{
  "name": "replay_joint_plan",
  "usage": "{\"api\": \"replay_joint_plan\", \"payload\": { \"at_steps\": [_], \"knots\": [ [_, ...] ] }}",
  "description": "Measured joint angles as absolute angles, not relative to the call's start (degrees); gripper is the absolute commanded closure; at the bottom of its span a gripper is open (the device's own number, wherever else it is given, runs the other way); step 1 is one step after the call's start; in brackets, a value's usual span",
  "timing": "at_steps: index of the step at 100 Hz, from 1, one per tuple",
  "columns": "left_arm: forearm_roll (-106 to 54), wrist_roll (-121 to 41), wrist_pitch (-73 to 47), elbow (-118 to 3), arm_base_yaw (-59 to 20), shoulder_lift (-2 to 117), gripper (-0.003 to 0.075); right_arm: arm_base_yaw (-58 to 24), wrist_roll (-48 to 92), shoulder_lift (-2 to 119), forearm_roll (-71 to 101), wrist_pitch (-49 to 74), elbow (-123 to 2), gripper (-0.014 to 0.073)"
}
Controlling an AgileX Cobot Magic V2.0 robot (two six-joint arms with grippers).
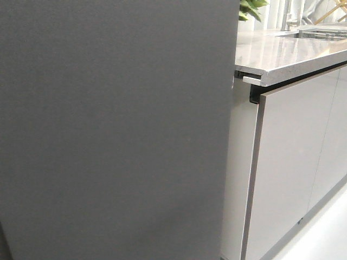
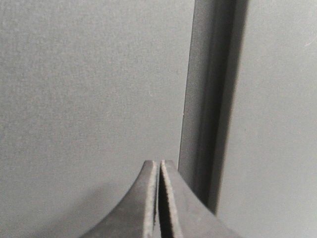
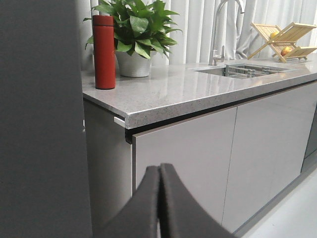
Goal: Close fridge door
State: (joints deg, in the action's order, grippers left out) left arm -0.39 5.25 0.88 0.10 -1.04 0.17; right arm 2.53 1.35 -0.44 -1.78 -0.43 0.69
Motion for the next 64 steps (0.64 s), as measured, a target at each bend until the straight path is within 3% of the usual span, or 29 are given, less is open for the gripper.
{"api": "replay_joint_plan", "payload": {
  "at_steps": [64],
  "knots": [
    [-0.39,5.25,0.88,0.1,-1.04,0.17,0.0741,2.53,1.35,-0.44,-1.87,0.0,0.69,0.067]
  ]
}}
